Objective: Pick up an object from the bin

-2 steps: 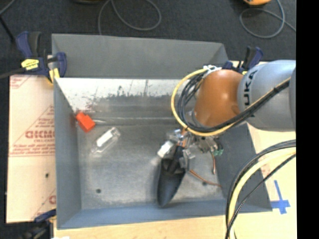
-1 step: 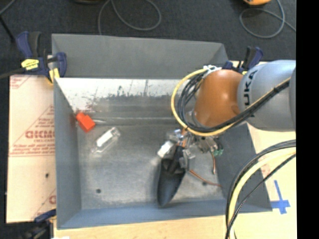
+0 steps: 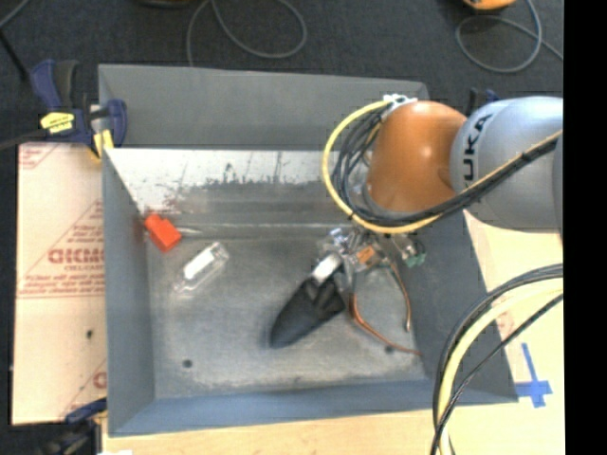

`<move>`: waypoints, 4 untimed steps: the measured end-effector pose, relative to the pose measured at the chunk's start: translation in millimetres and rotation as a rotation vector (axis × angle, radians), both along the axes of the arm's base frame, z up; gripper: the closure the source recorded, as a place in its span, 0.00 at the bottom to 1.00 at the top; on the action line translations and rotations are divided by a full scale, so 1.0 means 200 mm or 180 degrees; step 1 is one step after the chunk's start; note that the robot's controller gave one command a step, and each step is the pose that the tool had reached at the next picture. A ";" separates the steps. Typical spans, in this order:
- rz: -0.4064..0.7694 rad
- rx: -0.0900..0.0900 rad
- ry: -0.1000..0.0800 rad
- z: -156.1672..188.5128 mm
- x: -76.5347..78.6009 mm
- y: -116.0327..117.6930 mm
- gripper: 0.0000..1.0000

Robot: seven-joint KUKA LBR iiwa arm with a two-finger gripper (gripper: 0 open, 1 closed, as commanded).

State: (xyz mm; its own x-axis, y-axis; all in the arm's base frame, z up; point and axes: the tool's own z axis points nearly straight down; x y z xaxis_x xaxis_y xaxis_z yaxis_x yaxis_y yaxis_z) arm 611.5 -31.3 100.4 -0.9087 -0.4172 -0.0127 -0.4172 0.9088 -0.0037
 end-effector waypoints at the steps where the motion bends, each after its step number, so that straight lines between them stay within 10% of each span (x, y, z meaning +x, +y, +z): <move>1: -0.0004 0.0001 -0.0001 0.00 0.00 0.00 1.00; 2: -0.0143 0.0008 -0.0013 0.28 0.05 -0.03 1.00; 4: 0.0107 -0.0009 -0.0021 0.26 0.03 0.04 1.00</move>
Offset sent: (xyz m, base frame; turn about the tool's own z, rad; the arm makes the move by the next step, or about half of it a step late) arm 0.0090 -0.0059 0.0554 0.0447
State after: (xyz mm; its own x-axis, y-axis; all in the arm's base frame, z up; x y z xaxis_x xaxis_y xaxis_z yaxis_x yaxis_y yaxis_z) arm 617.6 -24.2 151.4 -0.8941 -0.4475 -0.0174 -0.4474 0.8943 -0.0090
